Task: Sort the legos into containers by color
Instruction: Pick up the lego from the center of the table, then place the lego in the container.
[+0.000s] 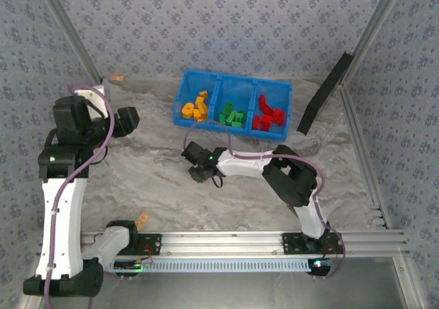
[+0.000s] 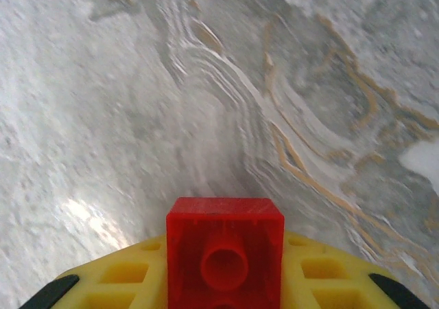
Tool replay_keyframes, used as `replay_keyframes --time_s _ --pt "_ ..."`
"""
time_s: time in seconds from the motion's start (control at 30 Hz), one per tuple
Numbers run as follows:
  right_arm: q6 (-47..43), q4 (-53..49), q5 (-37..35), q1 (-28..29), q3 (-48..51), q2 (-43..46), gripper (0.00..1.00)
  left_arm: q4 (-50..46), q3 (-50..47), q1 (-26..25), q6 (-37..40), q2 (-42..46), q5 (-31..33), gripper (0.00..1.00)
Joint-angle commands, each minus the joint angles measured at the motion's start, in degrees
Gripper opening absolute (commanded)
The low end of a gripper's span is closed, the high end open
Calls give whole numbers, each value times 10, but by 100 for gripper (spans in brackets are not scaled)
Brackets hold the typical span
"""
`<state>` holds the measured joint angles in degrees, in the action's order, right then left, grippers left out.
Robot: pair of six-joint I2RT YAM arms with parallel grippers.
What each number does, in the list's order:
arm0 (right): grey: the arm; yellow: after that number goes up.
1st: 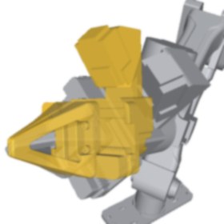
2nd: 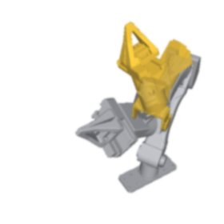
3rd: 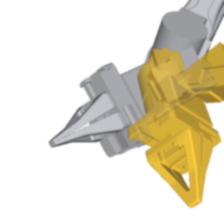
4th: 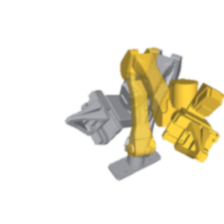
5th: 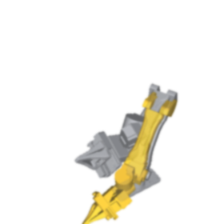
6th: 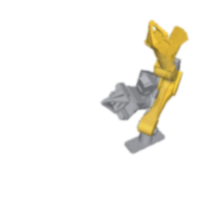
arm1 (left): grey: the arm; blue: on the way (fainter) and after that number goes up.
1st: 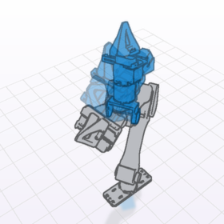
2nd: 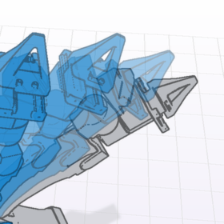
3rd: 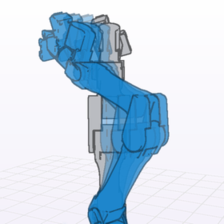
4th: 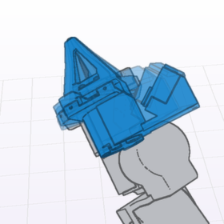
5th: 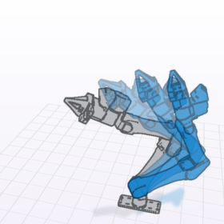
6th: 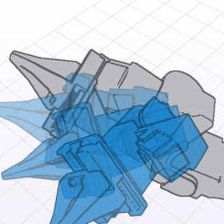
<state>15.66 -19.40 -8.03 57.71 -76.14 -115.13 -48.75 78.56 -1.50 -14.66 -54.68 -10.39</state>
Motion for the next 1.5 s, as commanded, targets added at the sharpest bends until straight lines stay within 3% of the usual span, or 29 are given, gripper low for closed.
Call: replay_keyframes --time_s 0.0,0.3,0.6,0.87,1.3,1.47 --pt "-3 -32 16 -31 57 32 26 22 -4 -1 -29 0 31 72" --pt "-42 -80 63 -157 111 184 23 -32 18 -1 -6 -58 30 72" --pt "-66 -170 77 -300 19 253 22 -12 23 -1 10 -124 27 71" --pt "-83 -177 60 -396 -100 168 21 12 60 -1 35 -210 8 72" --pt "-108 -199 59 -454 -301 -42 21 25 78 0 63 -300 -7 72" --pt "-119 -255 67 -463 -418 -145 22 8 106 0 57 -345 -42 73"
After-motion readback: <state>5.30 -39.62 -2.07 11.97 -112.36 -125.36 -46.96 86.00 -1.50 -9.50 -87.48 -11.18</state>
